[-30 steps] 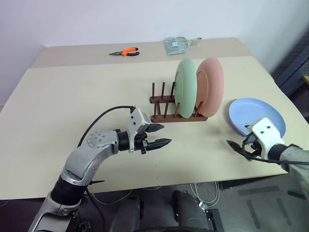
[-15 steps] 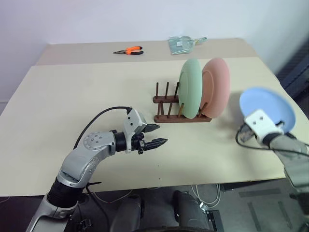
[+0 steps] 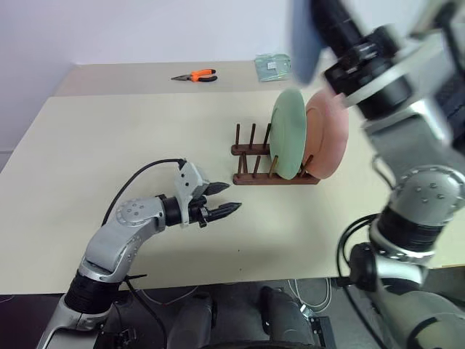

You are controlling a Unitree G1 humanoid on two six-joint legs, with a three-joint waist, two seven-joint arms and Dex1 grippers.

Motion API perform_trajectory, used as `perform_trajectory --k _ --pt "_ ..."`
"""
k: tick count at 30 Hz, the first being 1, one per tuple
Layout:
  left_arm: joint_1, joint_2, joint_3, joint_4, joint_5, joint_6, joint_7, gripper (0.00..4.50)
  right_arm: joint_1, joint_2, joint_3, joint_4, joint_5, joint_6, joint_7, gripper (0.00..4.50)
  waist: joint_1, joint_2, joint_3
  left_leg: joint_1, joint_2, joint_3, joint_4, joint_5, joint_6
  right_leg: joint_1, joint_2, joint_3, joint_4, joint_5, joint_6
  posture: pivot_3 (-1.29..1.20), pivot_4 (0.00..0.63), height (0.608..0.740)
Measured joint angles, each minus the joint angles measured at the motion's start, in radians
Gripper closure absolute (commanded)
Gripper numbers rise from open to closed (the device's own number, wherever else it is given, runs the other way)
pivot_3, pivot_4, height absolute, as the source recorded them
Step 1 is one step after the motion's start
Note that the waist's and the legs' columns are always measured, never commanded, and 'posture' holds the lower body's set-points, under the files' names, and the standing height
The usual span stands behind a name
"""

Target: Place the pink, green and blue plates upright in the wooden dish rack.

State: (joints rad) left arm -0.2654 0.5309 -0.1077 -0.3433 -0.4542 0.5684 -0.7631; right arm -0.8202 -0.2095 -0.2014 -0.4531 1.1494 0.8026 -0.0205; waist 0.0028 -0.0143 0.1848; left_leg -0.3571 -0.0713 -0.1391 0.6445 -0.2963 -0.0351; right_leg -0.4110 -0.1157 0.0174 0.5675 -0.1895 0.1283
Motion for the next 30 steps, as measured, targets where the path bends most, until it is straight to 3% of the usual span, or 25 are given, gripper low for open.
perform_trajectory --k 2,5,17,20,24,26,30 --pt "0.006 0.021 0.032 0.026 0.008 -0.015 0.0 1.57 0.024 0.081 0.04 0.016 0.059 0.028 -0.114 4.46 0.002 0.0 0.0 0.0 0.0 -0.001 -0.001 0.0 0.0 -0.002 0.002 -0.001 0.002 0.0 0.0 0.0 0.15 0.74" --pt "0.029 0.047 0.073 0.051 0.011 -0.03 -0.002 1.57 0.075 0.115 0.074 0.035 0.089 0.045 -0.202 4.46 0.004 0.001 0.0 -0.001 0.0 0.0 -0.001 0.0 0.0 -0.003 0.002 0.0 0.003 0.0 0.0 0.0 0.15 0.74" --pt "0.058 0.036 0.076 0.043 0.013 -0.037 0.002 1.57 0.1 0.112 0.068 0.077 0.101 0.042 -0.297 4.46 -0.02 0.0 0.0 0.0 0.0 0.003 -0.001 0.0 0.0 -0.006 0.002 0.0 0.01 0.0 0.002 0.0 0.15 0.74" --pt "0.057 0.034 0.069 0.043 0.015 -0.037 0.002 1.57 0.123 0.119 0.055 0.12 0.134 0.043 -0.333 3.4 -0.02 0.0 0.0 0.0 0.001 0.004 -0.001 0.0 0.0 -0.006 0.003 0.0 0.01 0.0 0.001 0.0 0.15 0.74" --pt "0.057 0.034 0.062 0.043 0.017 -0.037 0.002 1.57 0.133 0.116 0.053 0.156 0.134 0.043 -0.347 1.5 -0.02 0.0 0.0 0.0 0.001 0.004 -0.001 0.0 0.0 -0.006 0.003 0.001 0.01 0.0 0.001 0.0 0.15 0.74" --pt "0.057 0.034 0.062 0.041 0.018 -0.036 0.002 1.57 0.127 0.087 0.066 0.154 0.103 0.04 -0.32 1.5 -0.019 0.001 0.0 0.0 0.0 0.004 0.0 0.0 0.0 -0.006 0.003 0.001 0.01 0.0 0.001 0.0 0.15 0.74" --pt "0.058 0.034 0.061 0.031 0.019 -0.034 0.005 1.57 0.069 -0.11 0.127 0.07 -0.081 0.001 -0.128 1.5 -0.017 0.001 0.0 -0.001 0.0 0.006 0.0 0.0 0.0 -0.006 0.002 0.001 0.01 -0.003 0.005 0.0 0.15 0.74"
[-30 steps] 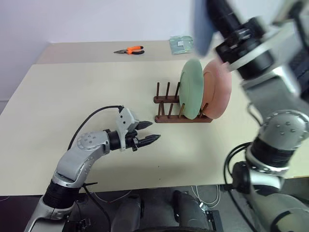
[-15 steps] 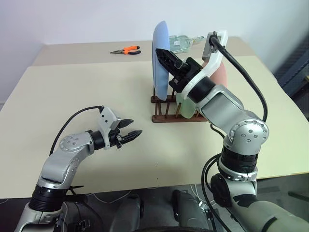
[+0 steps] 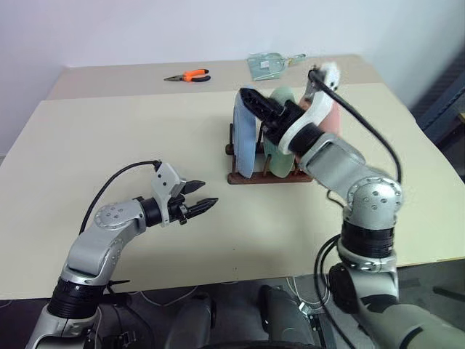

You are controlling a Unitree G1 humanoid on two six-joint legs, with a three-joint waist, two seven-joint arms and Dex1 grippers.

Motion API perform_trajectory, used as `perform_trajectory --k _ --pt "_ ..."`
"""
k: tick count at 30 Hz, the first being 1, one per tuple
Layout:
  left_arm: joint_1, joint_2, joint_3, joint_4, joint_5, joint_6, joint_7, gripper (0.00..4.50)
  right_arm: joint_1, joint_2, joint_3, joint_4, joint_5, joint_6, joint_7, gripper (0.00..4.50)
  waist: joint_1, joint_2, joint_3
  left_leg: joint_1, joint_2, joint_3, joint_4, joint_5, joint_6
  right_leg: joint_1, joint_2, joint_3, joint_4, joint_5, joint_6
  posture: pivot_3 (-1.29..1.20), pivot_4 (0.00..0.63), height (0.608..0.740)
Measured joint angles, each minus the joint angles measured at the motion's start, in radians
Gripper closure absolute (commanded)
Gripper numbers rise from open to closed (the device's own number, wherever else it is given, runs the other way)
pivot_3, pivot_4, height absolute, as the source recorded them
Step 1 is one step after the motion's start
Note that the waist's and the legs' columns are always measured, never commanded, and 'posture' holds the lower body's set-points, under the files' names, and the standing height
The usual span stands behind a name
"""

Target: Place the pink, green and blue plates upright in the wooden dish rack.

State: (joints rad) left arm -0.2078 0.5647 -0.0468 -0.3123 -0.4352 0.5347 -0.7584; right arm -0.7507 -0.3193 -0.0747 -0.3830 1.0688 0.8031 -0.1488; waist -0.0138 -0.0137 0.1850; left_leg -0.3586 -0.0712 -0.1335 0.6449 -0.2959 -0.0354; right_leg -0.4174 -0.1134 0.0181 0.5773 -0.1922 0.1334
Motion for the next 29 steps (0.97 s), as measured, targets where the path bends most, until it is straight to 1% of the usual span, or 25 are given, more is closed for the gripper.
perform_trajectory --k 3,5,7,8,9,10,13,15,17,19,23,26,29 --pt "-0.002 -0.001 -0.003 -0.005 0.003 0.001 0.002 1.57 -0.036 -0.165 0.017 -0.108 -0.114 -0.058 0.185 1.5 0.0 -0.001 -0.001 0.001 0.0 0.0 -0.001 0.0 0.0 0.001 0.0 0.0 0.0 -0.001 0.002 0.0 0.15 0.74" --pt "-0.003 -0.001 -0.005 -0.004 0.009 0.0 0.003 1.57 0.011 -0.284 -0.034 -0.157 -0.125 -0.082 0.307 1.5 0.005 -0.003 -0.001 0.001 0.0 -0.001 0.0 0.0 0.0 0.003 0.0 -0.001 -0.001 -0.002 0.003 0.0 0.15 0.74" --pt "-0.005 0.0 -0.002 0.008 0.017 -0.006 0.008 1.57 0.104 -0.381 -0.141 -0.161 -0.132 -0.096 0.394 1.5 0.01 -0.004 -0.001 0.0 0.0 -0.001 0.001 0.0 0.0 0.005 -0.003 -0.001 -0.003 -0.003 0.003 0.0 0.15 0.74" --pt "-0.006 -0.001 0.003 0.021 0.022 -0.018 0.014 1.57 0.196 -0.443 -0.218 -0.157 -0.143 -0.106 0.452 1.5 0.017 -0.005 -0.002 0.001 -0.001 -0.001 0.001 0.0 0.0 0.007 -0.003 -0.001 -0.006 -0.003 0.002 0.0 0.15 0.74" --pt "-0.005 0.001 0.013 0.037 0.028 -0.027 0.017 1.57 0.282 -0.481 -0.277 -0.142 -0.16 -0.114 0.498 1.5 0.021 -0.005 -0.002 0.001 0.0 0.0 0.001 -0.001 0.001 0.008 -0.003 -0.002 -0.008 -0.003 0.002 0.0 0.15 0.74" --pt "-0.003 0.003 0.03 0.063 0.034 -0.043 0.022 1.57 0.398 -0.509 -0.349 -0.117 -0.185 -0.128 0.556 1.5 0.025 -0.005 -0.002 0.001 0.0 0.0 0.001 -0.001 0.001 0.008 -0.003 -0.002 -0.01 -0.003 0.002 0.0 0.15 0.74" --pt "0.009 0.029 0.08 0.151 0.061 -0.098 0.027 1.57 0.648 -0.514 -0.461 -0.038 -0.242 -0.155 0.67 1.5 0.025 -0.003 -0.002 0.001 0.0 0.002 0.0 -0.002 0.003 0.008 -0.003 -0.001 -0.011 -0.002 0.002 0.0 0.15 0.74" --pt "0.009 0.034 0.098 0.199 0.081 -0.13 0.034 1.57 0.747 -0.516 -0.482 0.0 -0.303 -0.201 0.731 1.5 0.021 0.0 -0.001 0.002 0.0 0.004 0.0 -0.002 0.003 0.007 -0.004 0.001 -0.011 -0.002 0.002 0.0 0.15 0.74" --pt "0.015 0.035 0.117 0.228 0.093 -0.158 0.042 1.57 0.837 -0.523 -0.458 0.034 -0.391 -0.259 0.79 1.5 0.02 0.0 -0.001 0.002 0.0 0.004 0.0 -0.002 0.003 0.008 -0.003 0.001 -0.011 -0.002 0.002 0.0 0.15 0.74" --pt "0.044 0.048 0.139 0.244 0.104 -0.183 0.042 1.57 0.887 -0.525 -0.375 0.07 -0.502 -0.333 0.819 1.5 0.015 -0.001 -0.001 0.003 0.001 0.005 0.0 -0.002 0.003 0.008 -0.003 0.001 -0.011 -0.002 0.002 0.0 0.15 0.74" --pt "0.107 0.053 0.152 0.25 0.119 -0.205 0.044 1.57 0.881 -0.449 -0.234 0.163 -0.627 -0.446 0.832 1.5 0.007 0.0 -0.001 0.002 0.001 0.004 0.0 -0.002 0.002 0.008 -0.005 0.001 -0.012 -0.002 0.002 0.0 0.15 0.74" --pt "0.162 0.04 0.163 0.216 0.118 -0.209 0.06 1.57 0.832 -0.4 -0.203 0.235 -0.674 -0.51 0.821 1.5 0.006 0.0 0.0 0.002 0.001 0.002 0.0 -0.002 0.003 0.008 -0.006 0.001 -0.013 -0.001 0.002 0.0 0.15 0.74" --pt "0.189 0.015 0.173 0.177 0.116 -0.209 0.083 1.57 0.775 -0.394 -0.202 0.302 -0.702 -0.54 0.818 1.5 0.009 0.0 0.0 0.001 0.0 0.001 0.001 -0.002 0.003 0.009 -0.006 0.001 -0.013 -0.001 0.003 0.0 0.15 0.74"
